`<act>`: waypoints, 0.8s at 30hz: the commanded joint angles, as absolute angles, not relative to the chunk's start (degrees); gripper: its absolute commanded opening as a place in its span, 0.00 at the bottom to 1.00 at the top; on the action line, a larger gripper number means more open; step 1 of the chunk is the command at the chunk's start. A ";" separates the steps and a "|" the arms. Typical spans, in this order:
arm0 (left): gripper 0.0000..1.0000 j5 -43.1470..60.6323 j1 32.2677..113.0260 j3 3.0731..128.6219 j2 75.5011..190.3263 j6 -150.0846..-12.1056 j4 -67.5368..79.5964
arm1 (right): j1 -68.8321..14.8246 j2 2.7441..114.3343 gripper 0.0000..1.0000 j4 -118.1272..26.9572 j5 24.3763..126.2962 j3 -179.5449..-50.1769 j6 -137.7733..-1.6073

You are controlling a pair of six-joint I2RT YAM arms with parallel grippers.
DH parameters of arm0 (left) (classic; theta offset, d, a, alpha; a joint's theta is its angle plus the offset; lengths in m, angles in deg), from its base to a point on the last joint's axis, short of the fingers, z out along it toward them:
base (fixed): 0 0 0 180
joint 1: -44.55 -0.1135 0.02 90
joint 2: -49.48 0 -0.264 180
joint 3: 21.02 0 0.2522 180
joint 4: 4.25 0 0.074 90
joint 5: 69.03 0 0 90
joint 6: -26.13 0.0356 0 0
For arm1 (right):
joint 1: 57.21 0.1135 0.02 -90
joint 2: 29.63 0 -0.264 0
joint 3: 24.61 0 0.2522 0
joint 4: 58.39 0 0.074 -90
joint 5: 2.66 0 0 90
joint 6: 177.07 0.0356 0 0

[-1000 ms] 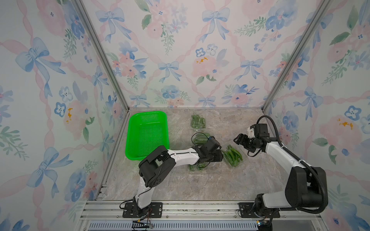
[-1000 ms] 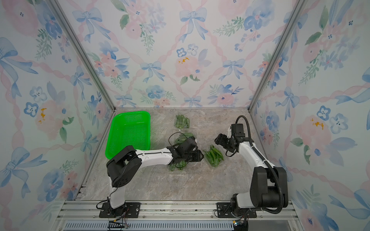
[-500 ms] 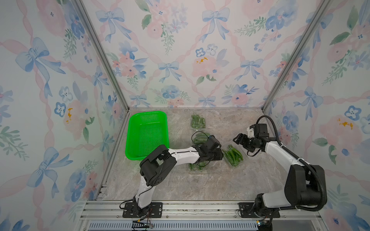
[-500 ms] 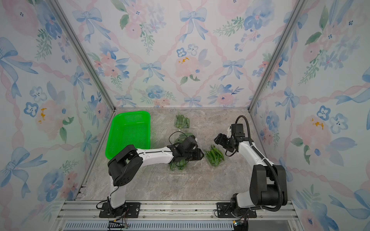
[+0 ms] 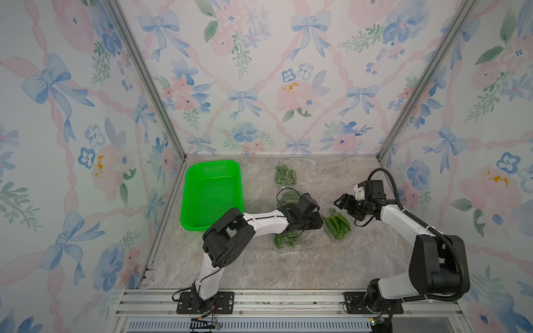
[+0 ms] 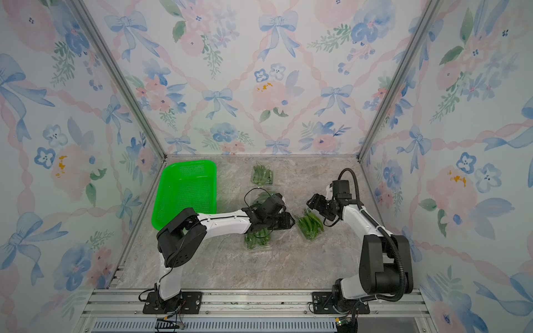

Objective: Take small green peppers out of containers
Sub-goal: Open the packing box at the center of the board.

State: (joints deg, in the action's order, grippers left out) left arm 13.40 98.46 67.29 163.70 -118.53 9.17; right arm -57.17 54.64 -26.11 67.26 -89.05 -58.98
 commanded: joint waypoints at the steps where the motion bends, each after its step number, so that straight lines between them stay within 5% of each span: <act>1: 0.45 12.80 98.08 68.72 165.60 -117.62 10.72 | -57.34 55.55 0.80 -26.60 65.60 -87.45 -57.69; 24: 0.41 14.55 98.48 69.12 165.21 -115.46 15.30 | -56.68 55.77 0.80 -27.50 65.27 -87.21 -56.94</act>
